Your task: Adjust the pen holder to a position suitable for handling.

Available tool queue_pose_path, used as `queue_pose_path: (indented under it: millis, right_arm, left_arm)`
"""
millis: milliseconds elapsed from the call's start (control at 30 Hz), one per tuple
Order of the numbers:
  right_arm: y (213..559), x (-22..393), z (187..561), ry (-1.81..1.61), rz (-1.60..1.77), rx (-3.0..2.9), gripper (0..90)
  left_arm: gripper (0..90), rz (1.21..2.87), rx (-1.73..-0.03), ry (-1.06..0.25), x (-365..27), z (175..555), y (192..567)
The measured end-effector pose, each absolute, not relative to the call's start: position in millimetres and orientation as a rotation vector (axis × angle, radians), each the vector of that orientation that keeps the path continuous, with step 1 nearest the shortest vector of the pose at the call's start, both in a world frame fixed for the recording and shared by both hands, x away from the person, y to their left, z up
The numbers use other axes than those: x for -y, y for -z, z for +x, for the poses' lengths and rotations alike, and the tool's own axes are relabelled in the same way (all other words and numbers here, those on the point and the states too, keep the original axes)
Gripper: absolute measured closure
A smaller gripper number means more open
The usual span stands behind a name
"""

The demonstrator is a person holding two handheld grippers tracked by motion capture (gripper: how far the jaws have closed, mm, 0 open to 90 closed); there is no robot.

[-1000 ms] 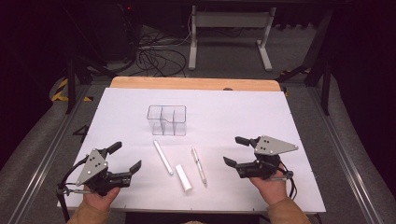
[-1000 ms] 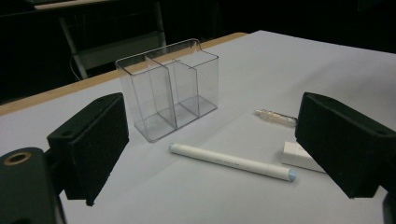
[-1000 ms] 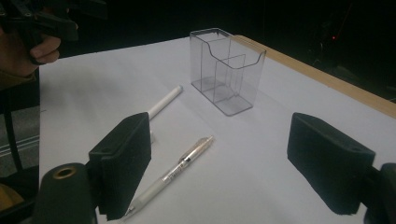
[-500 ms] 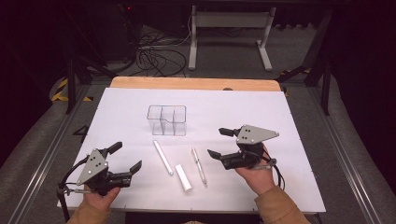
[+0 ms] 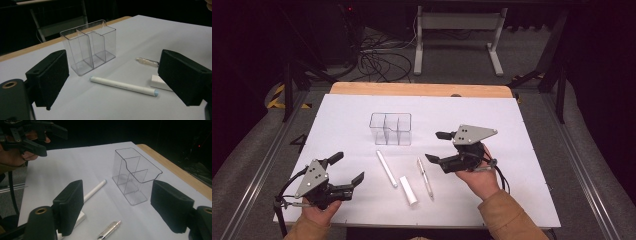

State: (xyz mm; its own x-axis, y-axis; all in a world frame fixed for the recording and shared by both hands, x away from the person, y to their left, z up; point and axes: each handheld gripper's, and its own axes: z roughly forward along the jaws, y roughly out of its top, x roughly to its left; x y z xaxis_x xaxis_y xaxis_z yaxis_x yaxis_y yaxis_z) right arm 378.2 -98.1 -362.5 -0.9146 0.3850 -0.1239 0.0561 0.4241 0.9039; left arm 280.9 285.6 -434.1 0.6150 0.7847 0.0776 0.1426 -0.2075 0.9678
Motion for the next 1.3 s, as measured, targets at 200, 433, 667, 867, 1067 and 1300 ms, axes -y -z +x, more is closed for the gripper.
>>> queue_pose_path:
  millis: [200, 433, 667, 867, 1067, 1300]
  right_arm:
    - [359, 78, 398, -1.421, 0.351, -2.438, 31.9]
    - [363, 62, 413, -1.358, 0.354, -2.501, 36.8]
    - [367, 46, 428, -1.299, 0.350, -2.545, 41.0]
    - [367, 37, 435, -1.286, 0.365, -2.558, 42.9]
    - [369, 24, 445, -1.227, 0.361, -2.585, 44.5]
    - [376, 13, 459, -1.189, 0.365, -2.606, 46.8]
  left_arm:
    - [10.9, 1.710, -0.766, -0.706, -286, 282, 435]
    - [11.1, 1.712, -0.763, -0.704, -286, 282, 435]
    - [11.7, 1.720, -0.758, -0.698, -286, 282, 435]
    - [11.8, 1.725, -0.761, -0.700, -285, 283, 435]
    - [11.8, 1.727, -0.761, -0.701, -285, 283, 435]
    - [11.9, 1.728, -0.761, -0.699, -286, 283, 436]
